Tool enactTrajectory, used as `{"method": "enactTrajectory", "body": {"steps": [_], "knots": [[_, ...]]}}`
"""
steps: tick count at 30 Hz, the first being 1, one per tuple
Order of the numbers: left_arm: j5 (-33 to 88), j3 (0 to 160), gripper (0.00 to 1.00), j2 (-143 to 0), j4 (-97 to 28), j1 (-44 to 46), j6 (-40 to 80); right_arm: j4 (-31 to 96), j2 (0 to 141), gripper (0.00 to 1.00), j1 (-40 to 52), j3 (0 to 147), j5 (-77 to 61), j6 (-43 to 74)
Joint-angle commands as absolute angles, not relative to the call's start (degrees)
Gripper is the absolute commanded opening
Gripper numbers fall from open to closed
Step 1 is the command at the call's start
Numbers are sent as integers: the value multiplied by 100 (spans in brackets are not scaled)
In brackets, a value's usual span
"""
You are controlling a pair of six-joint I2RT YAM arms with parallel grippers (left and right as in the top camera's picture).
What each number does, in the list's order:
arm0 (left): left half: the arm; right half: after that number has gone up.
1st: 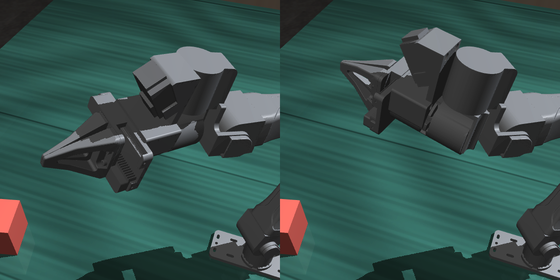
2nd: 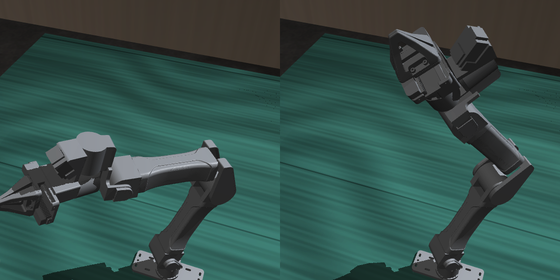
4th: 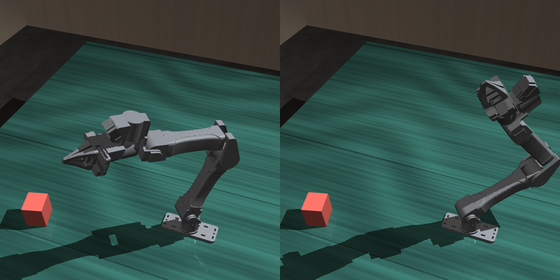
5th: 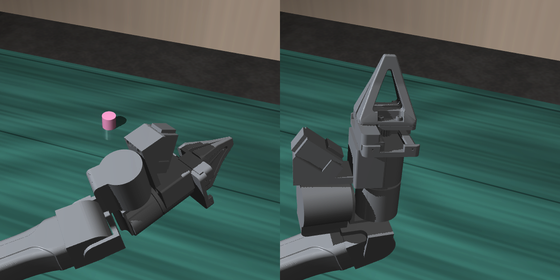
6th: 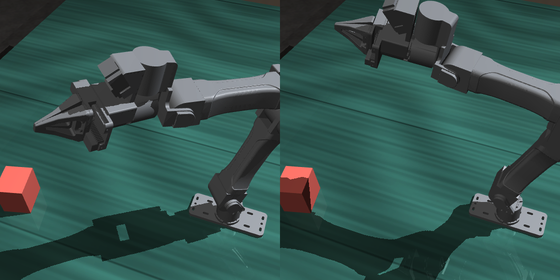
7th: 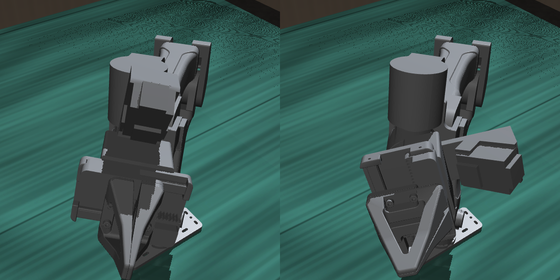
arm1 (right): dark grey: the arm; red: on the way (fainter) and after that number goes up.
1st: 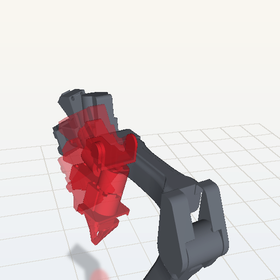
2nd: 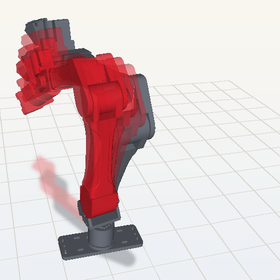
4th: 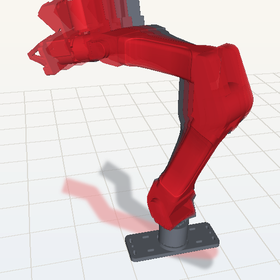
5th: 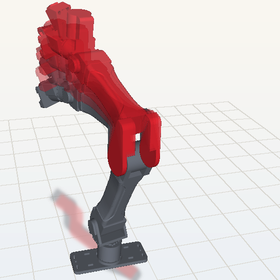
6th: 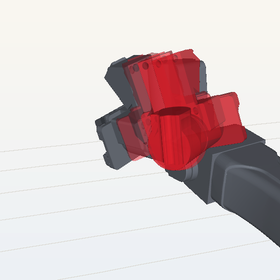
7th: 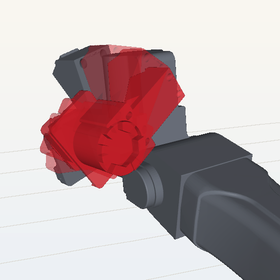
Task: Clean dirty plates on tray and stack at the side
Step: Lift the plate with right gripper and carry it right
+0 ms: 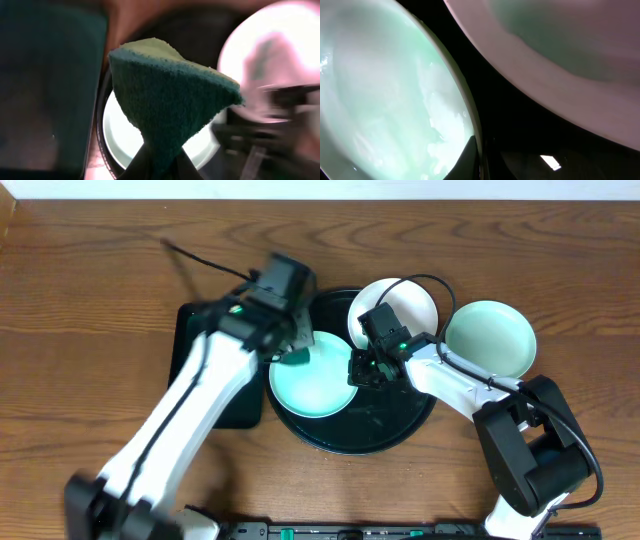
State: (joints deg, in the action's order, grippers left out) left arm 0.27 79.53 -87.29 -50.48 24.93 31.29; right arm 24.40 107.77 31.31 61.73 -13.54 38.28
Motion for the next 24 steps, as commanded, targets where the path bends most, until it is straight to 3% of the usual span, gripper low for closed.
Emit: {"method": "enactTrajectory", "body": {"steps": [1,6,11,24], "knots": [[-309,8075,7,-8075,-5266,2244,3026,2556,10936,1,3168,6180,-1413,3542],[-1463,8075,7,-7494,-5931,1772,2788,3138,10656,1,3334,6569,-928,3009],[-1507,8068,8,-7529,-6237,1382,2746,3787,10138,1,3682,6890,123,2530],[-913,8058,7,-8580,-6219,1131,2753,4860,8803,1,5430,7019,5041,2418]]}}
